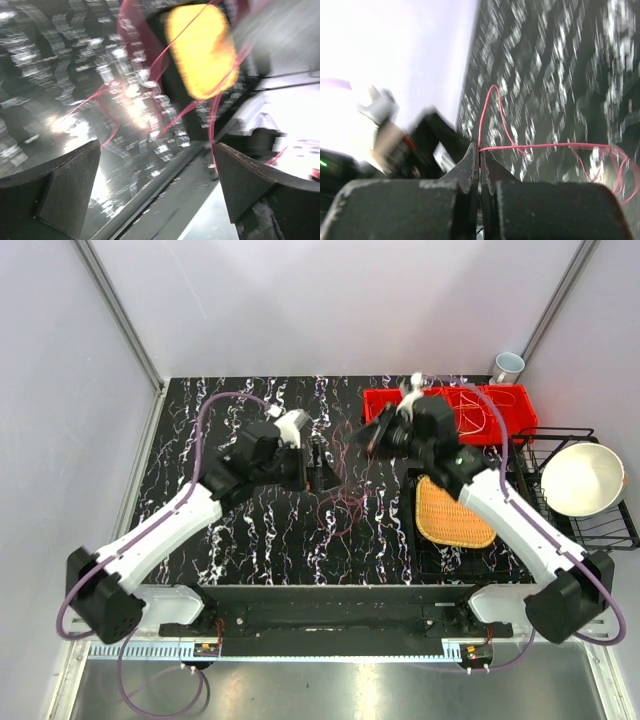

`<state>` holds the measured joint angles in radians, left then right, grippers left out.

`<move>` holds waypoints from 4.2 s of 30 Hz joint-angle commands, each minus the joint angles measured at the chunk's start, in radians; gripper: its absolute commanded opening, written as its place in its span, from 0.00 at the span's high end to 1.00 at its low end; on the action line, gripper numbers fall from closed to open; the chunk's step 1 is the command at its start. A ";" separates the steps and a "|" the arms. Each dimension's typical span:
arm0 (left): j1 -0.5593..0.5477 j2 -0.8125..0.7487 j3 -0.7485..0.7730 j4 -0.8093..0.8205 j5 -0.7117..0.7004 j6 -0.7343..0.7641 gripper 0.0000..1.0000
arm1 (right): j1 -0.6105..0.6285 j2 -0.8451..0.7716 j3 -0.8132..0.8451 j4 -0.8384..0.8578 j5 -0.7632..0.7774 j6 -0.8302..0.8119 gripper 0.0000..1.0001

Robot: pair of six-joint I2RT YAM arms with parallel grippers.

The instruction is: Untangle the cables

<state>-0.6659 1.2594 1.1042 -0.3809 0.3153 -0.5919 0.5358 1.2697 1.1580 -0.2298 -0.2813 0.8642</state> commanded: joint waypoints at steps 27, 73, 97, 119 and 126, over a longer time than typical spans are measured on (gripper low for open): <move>0.089 -0.572 -0.227 -0.381 -0.478 0.225 0.01 | -0.358 0.713 1.218 -0.302 -0.096 -0.277 1.00; 0.106 -0.558 -0.237 -0.368 -0.459 0.230 0.01 | -0.465 0.843 1.116 -0.191 -0.248 -0.157 1.00; 0.121 -0.563 -0.241 -0.362 -0.441 0.233 0.01 | -0.435 0.962 0.861 -0.098 -0.217 -0.163 1.00; 0.135 -0.558 -0.241 -0.357 -0.426 0.236 0.01 | -0.386 1.013 0.960 -0.259 -0.046 -0.367 0.42; 0.137 -0.563 -0.241 -0.357 -0.426 0.236 0.01 | -0.350 0.877 0.953 -0.370 0.083 -0.424 0.26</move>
<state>-0.5350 0.7021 0.8726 -0.7914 -0.1276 -0.3695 0.1635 2.2837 2.0869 -0.5243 -0.3000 0.4988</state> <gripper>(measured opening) 0.987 0.725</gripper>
